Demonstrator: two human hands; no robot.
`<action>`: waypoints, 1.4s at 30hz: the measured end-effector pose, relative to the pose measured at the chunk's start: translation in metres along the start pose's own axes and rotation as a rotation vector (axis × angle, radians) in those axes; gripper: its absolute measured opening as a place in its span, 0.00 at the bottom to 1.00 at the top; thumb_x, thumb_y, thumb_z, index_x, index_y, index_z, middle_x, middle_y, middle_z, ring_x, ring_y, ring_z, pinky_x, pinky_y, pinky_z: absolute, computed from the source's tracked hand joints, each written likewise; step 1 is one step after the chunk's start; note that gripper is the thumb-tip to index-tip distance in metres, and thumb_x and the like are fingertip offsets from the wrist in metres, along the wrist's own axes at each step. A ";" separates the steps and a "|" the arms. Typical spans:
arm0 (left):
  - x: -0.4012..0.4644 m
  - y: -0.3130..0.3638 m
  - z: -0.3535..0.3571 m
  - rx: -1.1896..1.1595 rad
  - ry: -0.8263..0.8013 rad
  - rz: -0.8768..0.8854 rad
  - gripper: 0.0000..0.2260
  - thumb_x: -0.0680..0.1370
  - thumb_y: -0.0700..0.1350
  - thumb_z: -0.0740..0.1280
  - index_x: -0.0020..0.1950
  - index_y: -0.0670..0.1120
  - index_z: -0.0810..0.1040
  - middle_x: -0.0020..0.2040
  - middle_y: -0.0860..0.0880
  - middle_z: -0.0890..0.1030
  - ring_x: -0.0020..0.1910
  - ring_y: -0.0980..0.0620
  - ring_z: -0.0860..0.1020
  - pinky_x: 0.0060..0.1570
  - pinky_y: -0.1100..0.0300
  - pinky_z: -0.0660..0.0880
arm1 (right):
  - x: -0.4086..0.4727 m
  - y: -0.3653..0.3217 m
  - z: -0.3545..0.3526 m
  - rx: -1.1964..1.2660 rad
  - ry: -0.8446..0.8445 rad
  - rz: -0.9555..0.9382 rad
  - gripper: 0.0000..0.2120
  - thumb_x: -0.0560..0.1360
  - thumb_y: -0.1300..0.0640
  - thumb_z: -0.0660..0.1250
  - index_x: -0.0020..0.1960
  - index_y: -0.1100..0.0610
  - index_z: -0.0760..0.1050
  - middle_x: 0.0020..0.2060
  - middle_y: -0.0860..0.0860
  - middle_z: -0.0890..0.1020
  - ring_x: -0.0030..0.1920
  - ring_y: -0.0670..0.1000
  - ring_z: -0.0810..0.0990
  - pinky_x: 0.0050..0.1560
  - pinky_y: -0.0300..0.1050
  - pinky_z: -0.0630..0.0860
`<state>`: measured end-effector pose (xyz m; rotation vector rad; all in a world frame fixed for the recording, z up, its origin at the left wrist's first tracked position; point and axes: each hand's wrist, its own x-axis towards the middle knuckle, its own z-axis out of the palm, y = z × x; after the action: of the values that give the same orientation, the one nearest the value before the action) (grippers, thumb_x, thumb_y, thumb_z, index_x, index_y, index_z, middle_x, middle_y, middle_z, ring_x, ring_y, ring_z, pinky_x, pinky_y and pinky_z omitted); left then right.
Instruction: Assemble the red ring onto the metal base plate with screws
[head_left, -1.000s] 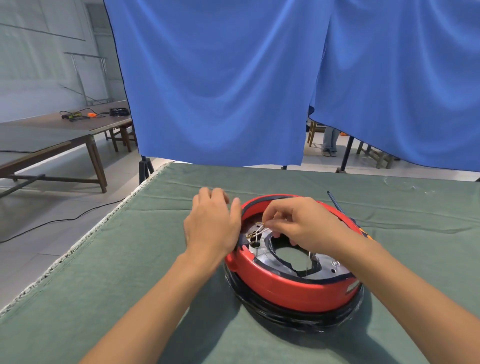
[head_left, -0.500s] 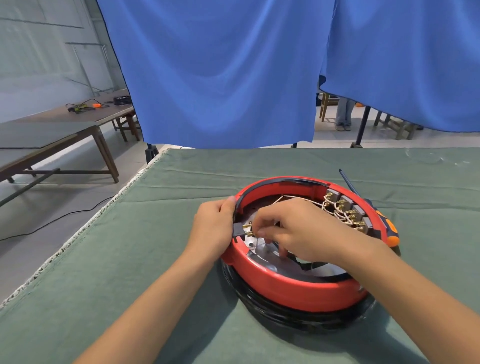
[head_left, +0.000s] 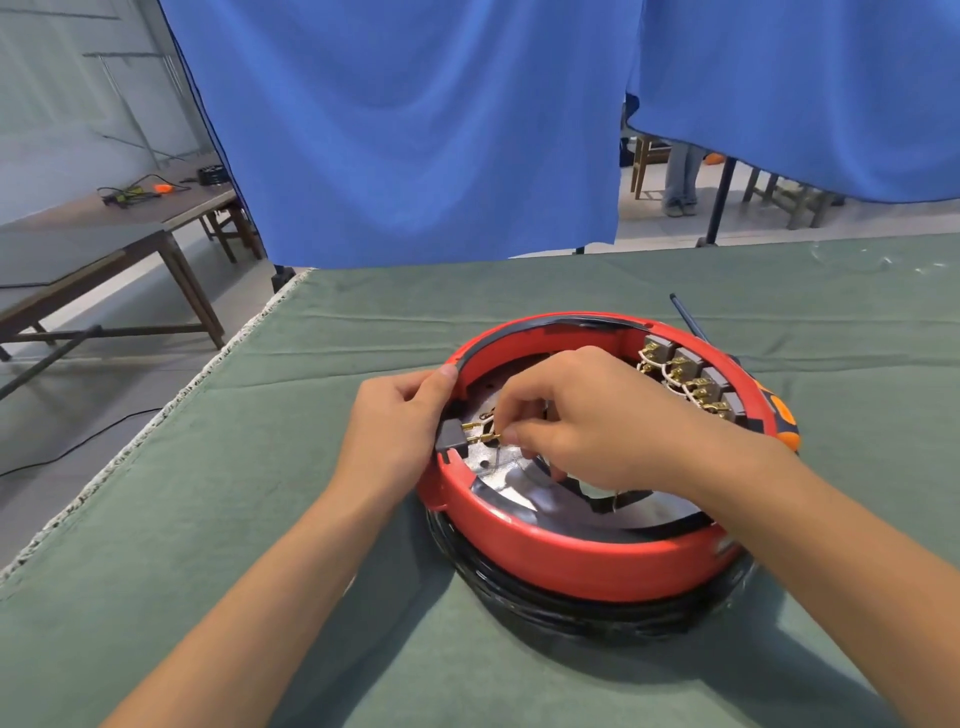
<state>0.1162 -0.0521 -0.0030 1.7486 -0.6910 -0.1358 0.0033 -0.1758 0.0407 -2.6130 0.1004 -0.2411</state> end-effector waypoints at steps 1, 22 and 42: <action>0.000 0.000 0.000 -0.012 0.003 -0.013 0.26 0.80 0.44 0.63 0.20 0.48 0.71 0.21 0.58 0.65 0.23 0.62 0.62 0.24 0.68 0.60 | 0.000 0.000 -0.002 0.004 0.005 0.004 0.10 0.75 0.57 0.67 0.37 0.44 0.76 0.29 0.39 0.77 0.30 0.34 0.75 0.40 0.42 0.74; -0.002 0.003 0.003 -0.152 -0.057 -0.088 0.11 0.80 0.41 0.63 0.43 0.42 0.84 0.41 0.44 0.84 0.39 0.53 0.78 0.42 0.60 0.75 | -0.003 -0.005 -0.003 -0.007 -0.027 0.034 0.07 0.75 0.56 0.66 0.42 0.46 0.81 0.32 0.40 0.77 0.30 0.28 0.73 0.38 0.40 0.74; -0.001 0.006 0.002 -0.091 -0.082 -0.034 0.16 0.80 0.42 0.62 0.45 0.28 0.79 0.39 0.40 0.77 0.40 0.49 0.72 0.43 0.55 0.69 | -0.001 -0.002 0.001 0.079 -0.076 0.071 0.12 0.76 0.56 0.66 0.35 0.45 0.76 0.29 0.45 0.81 0.24 0.41 0.78 0.33 0.37 0.73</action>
<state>0.1124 -0.0542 0.0014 1.6757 -0.7038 -0.2597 0.0021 -0.1732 0.0411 -2.5310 0.1539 -0.1188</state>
